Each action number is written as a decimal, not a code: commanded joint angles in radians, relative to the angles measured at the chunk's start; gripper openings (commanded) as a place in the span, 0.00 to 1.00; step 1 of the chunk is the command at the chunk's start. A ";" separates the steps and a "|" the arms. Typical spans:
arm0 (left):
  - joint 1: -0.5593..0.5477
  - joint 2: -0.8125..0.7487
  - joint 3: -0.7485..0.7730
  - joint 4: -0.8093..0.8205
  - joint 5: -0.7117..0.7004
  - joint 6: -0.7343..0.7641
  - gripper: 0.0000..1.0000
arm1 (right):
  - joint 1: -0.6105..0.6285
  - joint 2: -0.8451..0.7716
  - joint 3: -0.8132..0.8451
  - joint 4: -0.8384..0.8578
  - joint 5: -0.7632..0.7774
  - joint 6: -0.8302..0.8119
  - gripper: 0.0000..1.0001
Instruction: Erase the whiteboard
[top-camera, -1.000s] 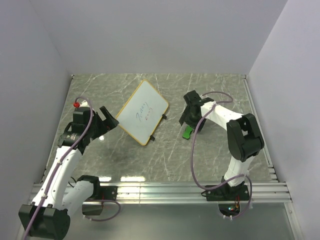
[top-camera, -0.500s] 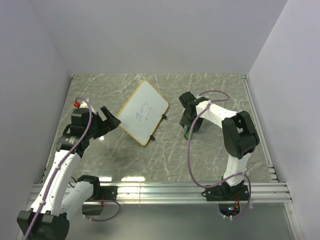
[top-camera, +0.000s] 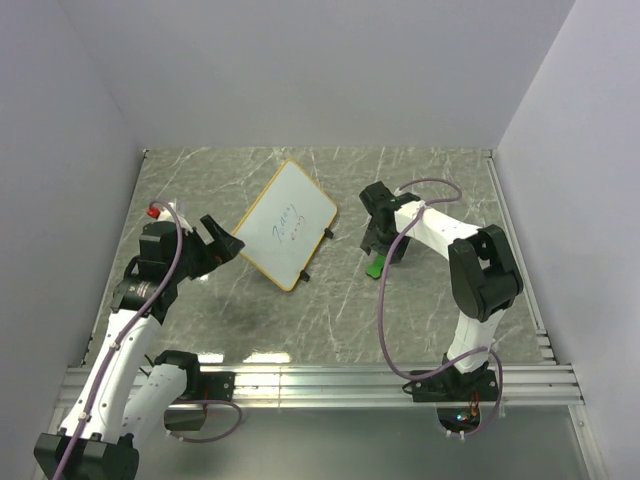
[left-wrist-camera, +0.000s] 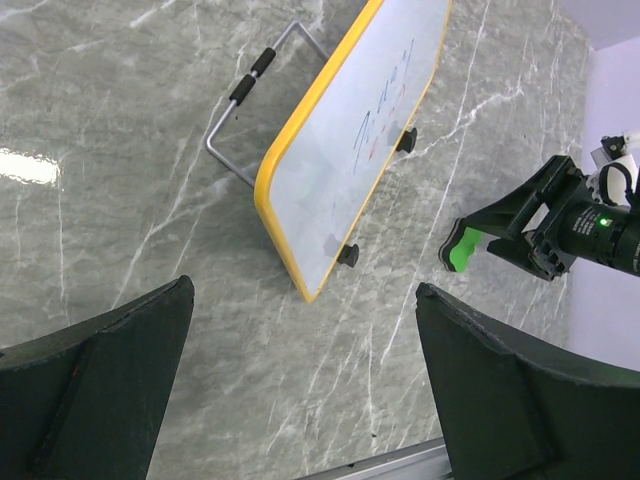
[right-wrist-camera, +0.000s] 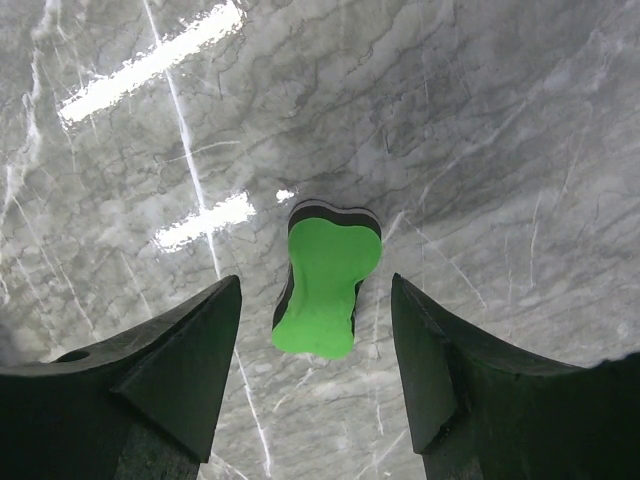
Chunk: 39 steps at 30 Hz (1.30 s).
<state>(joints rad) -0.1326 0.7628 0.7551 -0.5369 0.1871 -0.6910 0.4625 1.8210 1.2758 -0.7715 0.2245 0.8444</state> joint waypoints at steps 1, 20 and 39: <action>-0.004 -0.014 -0.007 0.040 0.015 -0.015 0.99 | 0.008 -0.028 0.014 -0.003 0.024 -0.001 0.69; -0.004 -0.042 -0.014 0.015 -0.005 -0.034 0.99 | 0.016 0.046 -0.066 0.074 -0.017 0.016 0.39; -0.027 -0.382 -0.354 0.363 0.096 -0.254 0.93 | 0.021 0.010 0.319 0.020 -0.211 -0.018 0.00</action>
<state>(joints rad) -0.1532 0.4400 0.4728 -0.3271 0.2291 -0.8524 0.4740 1.8530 1.4738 -0.7597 0.0887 0.8173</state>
